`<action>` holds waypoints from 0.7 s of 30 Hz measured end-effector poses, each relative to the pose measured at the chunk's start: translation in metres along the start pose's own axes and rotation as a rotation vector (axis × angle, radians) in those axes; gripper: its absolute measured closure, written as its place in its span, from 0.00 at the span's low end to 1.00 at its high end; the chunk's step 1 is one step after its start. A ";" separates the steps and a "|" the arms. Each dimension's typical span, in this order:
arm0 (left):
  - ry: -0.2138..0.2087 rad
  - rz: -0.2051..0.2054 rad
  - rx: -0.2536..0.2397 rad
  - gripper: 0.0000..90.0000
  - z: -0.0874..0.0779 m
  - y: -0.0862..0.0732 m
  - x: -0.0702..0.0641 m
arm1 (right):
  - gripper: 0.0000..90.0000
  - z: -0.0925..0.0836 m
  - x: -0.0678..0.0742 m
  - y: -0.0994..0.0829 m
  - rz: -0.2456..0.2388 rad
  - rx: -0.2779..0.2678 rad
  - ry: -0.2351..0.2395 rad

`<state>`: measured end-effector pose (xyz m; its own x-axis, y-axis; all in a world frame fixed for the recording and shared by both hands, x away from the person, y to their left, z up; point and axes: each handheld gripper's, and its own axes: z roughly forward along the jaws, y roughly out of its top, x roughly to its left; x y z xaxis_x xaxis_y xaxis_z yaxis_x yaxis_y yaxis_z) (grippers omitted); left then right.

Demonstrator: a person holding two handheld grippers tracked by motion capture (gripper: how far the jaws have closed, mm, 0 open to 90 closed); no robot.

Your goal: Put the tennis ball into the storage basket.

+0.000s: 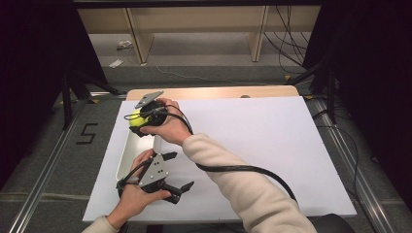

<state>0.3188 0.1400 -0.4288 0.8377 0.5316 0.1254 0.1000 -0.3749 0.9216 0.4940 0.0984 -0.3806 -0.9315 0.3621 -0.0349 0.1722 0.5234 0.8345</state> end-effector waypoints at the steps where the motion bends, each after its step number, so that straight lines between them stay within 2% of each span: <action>1: 0.000 0.000 0.000 0.00 0.000 0.000 0.000 | 0.30 0.000 0.000 0.000 0.001 0.001 0.001; 21: -0.005 0.003 0.003 0.00 0.000 0.000 -0.001 | 0.30 0.007 0.001 -0.004 0.000 0.025 0.009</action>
<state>0.3184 0.1393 -0.4290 0.8408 0.5266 0.1258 0.0996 -0.3788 0.9201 0.4947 0.1023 -0.3882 -0.9344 0.3551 -0.0292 0.1805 0.5423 0.8206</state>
